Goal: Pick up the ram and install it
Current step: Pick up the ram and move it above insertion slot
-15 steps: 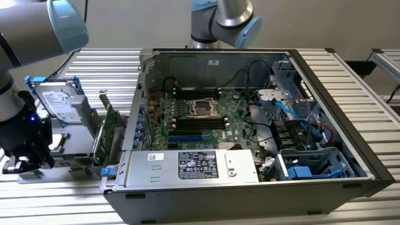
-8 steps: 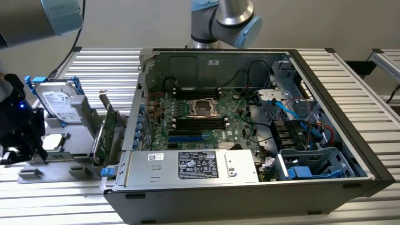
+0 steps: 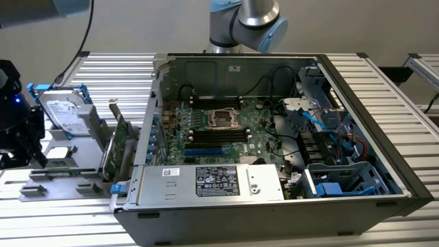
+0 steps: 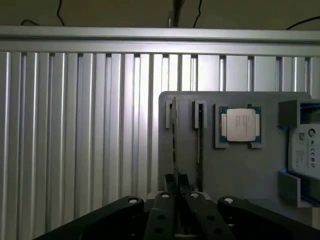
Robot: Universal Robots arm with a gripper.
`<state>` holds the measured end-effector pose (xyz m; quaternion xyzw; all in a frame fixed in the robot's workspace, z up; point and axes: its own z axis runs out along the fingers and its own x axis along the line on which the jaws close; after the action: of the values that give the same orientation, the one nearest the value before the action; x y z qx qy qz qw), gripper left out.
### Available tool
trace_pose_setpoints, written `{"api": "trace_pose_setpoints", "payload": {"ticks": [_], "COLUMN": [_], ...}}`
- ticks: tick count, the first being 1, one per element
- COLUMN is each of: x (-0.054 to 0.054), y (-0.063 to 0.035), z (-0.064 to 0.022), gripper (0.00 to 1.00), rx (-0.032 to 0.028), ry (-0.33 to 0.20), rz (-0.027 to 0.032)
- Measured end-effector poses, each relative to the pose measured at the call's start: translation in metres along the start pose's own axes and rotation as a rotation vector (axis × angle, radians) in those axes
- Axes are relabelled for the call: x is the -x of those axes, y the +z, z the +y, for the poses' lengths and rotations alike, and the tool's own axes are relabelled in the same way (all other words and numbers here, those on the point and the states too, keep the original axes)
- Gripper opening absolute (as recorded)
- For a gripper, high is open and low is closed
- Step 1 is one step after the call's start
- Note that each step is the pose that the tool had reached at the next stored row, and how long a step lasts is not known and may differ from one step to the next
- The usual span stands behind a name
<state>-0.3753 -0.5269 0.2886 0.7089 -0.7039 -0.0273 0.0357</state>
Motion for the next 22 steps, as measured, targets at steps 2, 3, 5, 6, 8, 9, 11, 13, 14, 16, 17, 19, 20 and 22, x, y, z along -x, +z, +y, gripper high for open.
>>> {"api": "trace_pose_setpoints", "payload": {"ticks": [2,3,5,6,8,9,11,13,14,16,17,19,20,22], "x": [0.0,0.0,0.0,0.0,0.001,0.001,0.003,0.004,0.004,0.006,0.007,0.008,0.009,0.011], "y": [-0.0043,-0.006,-0.0099,-0.0123,-0.0179,-0.0209,-0.027,-0.0307,-0.0321,-0.0353,-0.037,-0.0404,-0.0421,-0.0459], "z": [-0.0036,-0.0055,-0.0104,-0.0124,-0.0164,-0.0183,-0.0229,-0.0306,-0.0349,-0.0435,-0.0477,-0.056,-0.0598,-0.0669], "gripper": [0.14,0.14,0.14,0.14,0.14,0.14,0.14,0.14,0.14,0.14,0.14,0.14,0.14,0.14], "rx": [0.0106,0.0163,0.026,0.0292,0.0342,0.0363,0.0398,0.0402,0.0401,0.0402,0.0402,0.0401,0.0402,0.0401], "ry": [0.0,0.0,0.0,0.0,0.001,0.001,0.001,0.001,0.001,0.001,0.001,0.001,0.001,0.001], "rz": [0.0025,0.004,0.0079,0.009,0.0106,0.0109,0.0115,0.0117,0.0117,0.0118,0.0118,0.0117,0.0117,0.0117]}}
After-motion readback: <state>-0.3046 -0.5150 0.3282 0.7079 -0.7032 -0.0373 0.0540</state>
